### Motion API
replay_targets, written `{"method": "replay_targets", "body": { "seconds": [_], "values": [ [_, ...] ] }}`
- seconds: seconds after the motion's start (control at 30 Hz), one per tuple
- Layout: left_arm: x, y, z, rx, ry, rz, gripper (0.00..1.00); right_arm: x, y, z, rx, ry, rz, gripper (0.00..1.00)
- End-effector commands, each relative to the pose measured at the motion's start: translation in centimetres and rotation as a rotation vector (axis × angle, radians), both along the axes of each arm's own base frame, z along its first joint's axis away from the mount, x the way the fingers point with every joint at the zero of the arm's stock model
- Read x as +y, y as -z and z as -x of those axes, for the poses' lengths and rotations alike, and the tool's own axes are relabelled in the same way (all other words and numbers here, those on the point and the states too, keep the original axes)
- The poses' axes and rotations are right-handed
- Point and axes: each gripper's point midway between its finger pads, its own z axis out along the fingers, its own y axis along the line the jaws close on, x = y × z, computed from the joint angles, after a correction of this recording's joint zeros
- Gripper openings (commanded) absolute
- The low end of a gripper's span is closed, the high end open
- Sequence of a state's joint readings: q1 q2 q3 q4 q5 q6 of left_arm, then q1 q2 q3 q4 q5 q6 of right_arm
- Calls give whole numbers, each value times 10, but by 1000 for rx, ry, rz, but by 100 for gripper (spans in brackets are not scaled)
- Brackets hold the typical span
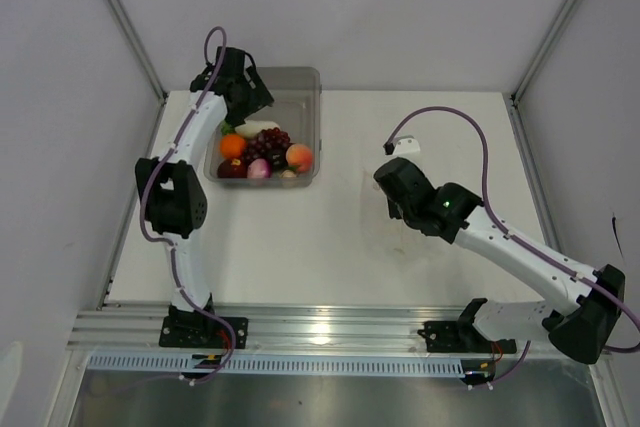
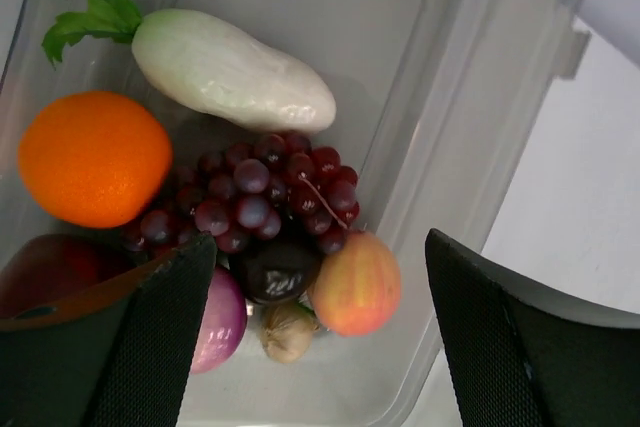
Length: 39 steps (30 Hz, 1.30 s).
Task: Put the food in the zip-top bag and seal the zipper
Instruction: Pick up the fake fruit from the bin.
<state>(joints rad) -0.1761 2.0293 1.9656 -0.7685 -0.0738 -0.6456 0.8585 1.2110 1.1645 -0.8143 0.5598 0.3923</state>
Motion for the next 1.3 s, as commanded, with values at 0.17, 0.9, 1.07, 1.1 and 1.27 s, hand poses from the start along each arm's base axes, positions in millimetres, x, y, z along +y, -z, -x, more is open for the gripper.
{"method": "replay_targets", "body": {
  "seconds": [0.17,0.9,1.07,1.1,1.27],
  "values": [
    [8,5,-28,46,-197,187,82,-1,4,-8,-15,8,10,0],
    [25,70,-47,186,-468,300,73,-9,16,-5,-14,15,9,0],
    [31,80,-40,231,-539,289,71,-11,14,-6,-32,12,3,0],
    [31,84,-41,238,-540,290,71,-10,13,-6,-37,12,-1,0],
    [33,93,-42,264,-539,264,72,-13,12,-6,-52,19,-3,0]
  ]
}}
